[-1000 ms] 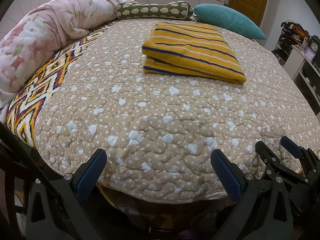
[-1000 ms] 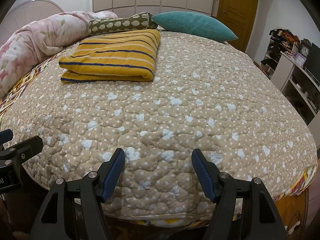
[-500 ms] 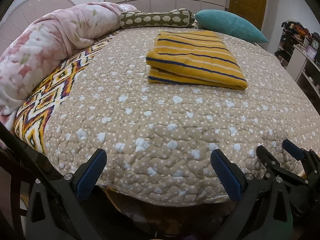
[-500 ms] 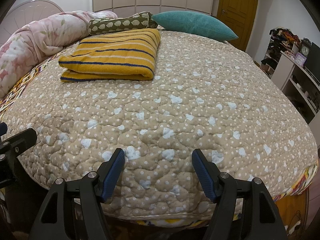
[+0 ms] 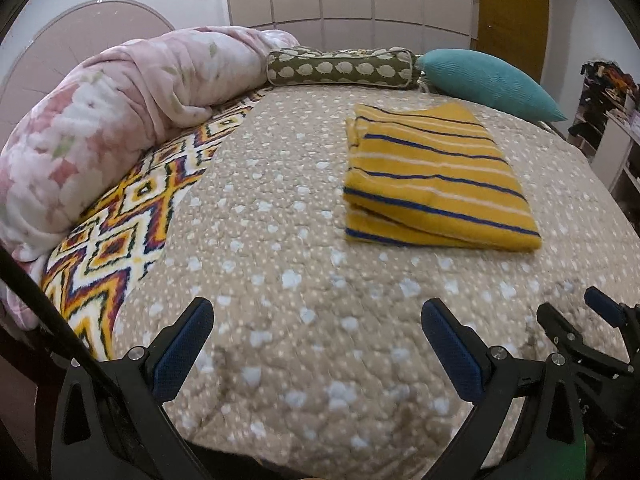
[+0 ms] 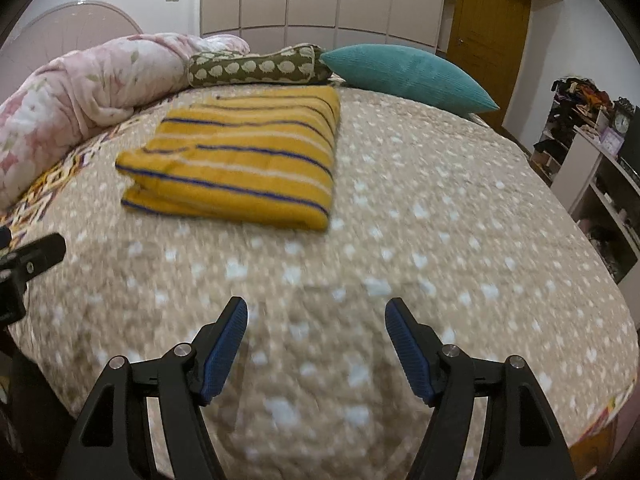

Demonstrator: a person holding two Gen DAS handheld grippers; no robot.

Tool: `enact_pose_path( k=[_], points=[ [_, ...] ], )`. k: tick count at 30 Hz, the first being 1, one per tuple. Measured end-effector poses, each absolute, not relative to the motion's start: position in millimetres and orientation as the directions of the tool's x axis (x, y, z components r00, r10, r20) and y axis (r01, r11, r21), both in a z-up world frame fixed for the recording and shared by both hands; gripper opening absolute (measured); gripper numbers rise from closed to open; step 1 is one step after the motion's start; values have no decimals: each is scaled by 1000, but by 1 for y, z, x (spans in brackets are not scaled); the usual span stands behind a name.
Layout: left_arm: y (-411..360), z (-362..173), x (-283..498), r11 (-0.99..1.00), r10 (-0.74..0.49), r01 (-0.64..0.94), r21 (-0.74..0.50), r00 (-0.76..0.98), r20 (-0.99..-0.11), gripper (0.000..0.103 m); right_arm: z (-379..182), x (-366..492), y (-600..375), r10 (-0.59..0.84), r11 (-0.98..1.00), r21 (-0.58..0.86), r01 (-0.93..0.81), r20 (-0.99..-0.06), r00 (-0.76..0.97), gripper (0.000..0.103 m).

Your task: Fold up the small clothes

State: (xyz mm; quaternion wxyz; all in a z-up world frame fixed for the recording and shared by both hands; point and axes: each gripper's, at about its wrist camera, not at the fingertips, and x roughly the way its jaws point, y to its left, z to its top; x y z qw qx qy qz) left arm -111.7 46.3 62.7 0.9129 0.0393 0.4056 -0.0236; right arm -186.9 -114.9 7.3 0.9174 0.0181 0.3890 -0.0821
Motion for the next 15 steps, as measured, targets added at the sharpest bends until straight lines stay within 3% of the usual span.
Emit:
enact_pose_path(
  k=[15],
  points=[
    [41, 33, -77, 996, -51, 88, 2, 597, -801, 103, -3, -152, -103, -84, 993, -9, 114, -738, 670, 77]
  ],
)
